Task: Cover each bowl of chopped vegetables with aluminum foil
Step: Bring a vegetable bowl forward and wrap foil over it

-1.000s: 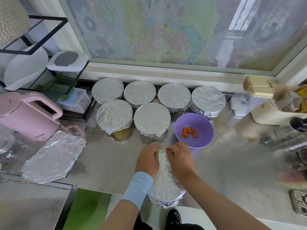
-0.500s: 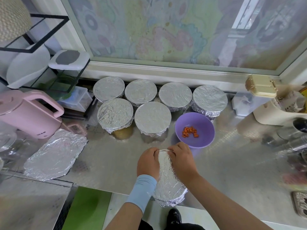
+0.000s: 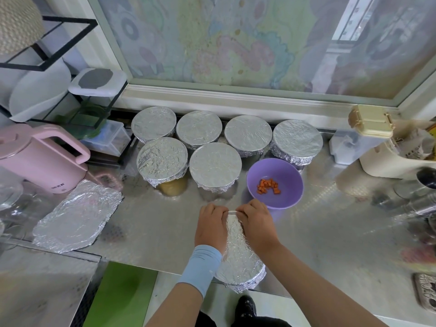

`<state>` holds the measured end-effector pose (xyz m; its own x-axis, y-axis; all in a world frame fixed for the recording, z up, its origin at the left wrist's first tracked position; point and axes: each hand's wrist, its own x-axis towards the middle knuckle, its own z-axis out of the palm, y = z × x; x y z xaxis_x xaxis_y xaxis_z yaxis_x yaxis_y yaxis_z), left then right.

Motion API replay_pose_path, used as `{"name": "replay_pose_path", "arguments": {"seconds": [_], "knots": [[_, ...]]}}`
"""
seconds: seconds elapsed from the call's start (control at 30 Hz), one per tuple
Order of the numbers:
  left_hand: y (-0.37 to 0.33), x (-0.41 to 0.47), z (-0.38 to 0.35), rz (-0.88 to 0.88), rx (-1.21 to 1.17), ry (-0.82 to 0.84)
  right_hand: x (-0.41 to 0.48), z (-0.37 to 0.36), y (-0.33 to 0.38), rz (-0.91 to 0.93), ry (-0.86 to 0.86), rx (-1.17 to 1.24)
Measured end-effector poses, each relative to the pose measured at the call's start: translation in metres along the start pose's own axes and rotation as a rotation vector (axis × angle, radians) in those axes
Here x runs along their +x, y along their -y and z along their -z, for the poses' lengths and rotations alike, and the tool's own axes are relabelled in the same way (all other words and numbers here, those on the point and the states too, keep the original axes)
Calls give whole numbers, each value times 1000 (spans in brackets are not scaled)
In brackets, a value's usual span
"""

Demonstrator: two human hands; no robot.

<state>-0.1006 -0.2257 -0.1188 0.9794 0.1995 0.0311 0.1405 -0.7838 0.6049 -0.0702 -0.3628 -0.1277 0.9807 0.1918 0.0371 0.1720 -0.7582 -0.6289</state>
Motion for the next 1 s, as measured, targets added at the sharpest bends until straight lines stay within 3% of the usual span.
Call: {"name": "replay_pose_path", "arguments": {"seconds": [0.23,0.47,0.67,0.87,1.0], "knots": [[-4,-1,3,97,34,14,9,8,2,82,85,-8],[4,2,0,-32,-46,61,-1,1,1,35,-20,4],[1,1,-3,62,-41,16,8,4,-1,78,94,25],[-7,-10,-4,226,45,-42,1,3,-2,49,-37,-98],[-11,0,-3,100,10,-36,2,2,-6,17,-9,-45]]}}
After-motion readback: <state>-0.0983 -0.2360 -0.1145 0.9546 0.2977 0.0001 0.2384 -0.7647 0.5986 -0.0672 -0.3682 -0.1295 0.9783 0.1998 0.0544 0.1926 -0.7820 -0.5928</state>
